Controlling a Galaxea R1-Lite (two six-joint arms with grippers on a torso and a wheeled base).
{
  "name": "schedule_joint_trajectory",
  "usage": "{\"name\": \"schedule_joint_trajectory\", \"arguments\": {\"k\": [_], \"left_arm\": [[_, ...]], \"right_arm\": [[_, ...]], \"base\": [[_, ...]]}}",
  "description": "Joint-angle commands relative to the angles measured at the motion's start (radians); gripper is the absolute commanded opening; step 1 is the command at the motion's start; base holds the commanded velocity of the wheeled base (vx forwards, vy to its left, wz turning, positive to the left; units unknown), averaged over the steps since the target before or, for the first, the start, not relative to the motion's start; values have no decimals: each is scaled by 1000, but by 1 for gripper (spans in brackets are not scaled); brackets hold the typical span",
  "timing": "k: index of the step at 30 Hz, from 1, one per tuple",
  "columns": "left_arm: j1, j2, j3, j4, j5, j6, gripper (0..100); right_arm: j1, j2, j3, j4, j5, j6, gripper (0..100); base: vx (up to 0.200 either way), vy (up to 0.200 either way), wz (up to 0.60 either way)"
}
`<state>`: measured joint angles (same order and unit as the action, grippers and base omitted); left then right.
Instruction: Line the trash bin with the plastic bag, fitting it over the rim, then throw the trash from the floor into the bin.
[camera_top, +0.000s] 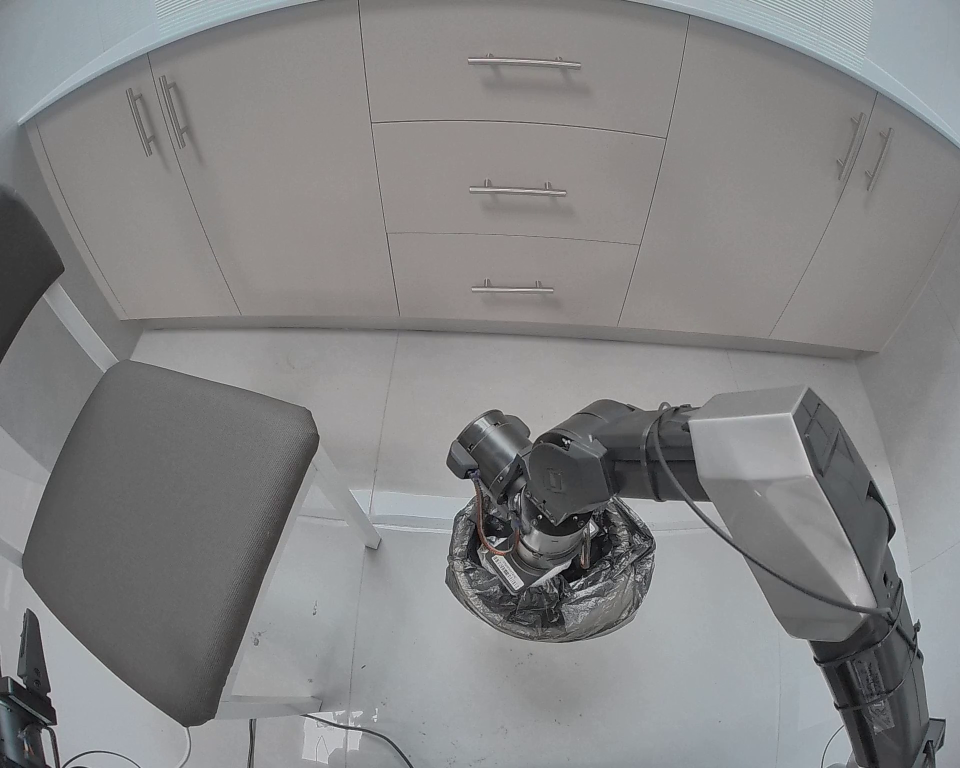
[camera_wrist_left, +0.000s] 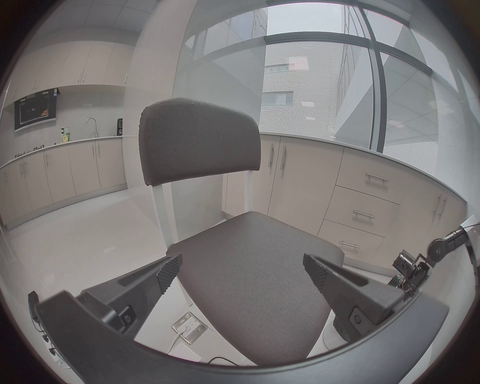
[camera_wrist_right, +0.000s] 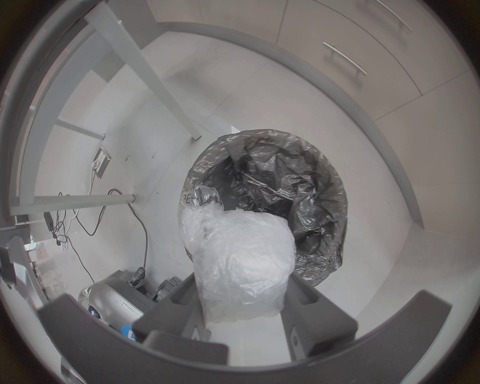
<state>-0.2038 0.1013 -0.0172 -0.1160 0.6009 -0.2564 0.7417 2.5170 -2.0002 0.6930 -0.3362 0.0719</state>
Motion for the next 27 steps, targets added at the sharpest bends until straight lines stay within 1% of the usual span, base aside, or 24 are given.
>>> {"name": "schedule_joint_trajectory", "arguments": {"k": [1,13,16,27], "left_arm": [[0,2,17,-1,0,-3,100],[0,0,17,1,-1,-11,100],[0,2,17,1,-1,-12,100],[0,2,17,1,-1,-12,100]], "right_arm": [[-7,29,0,-3,0,-1,0],[-33,37,0,-7,0,-1,0],[-39,43,0,-36,0,-1,0],[-38,48,0,-47,-1,-3,0]], "base": [[0,0,0],[0,0,0],[0,0,0],[0,0,0]]}}
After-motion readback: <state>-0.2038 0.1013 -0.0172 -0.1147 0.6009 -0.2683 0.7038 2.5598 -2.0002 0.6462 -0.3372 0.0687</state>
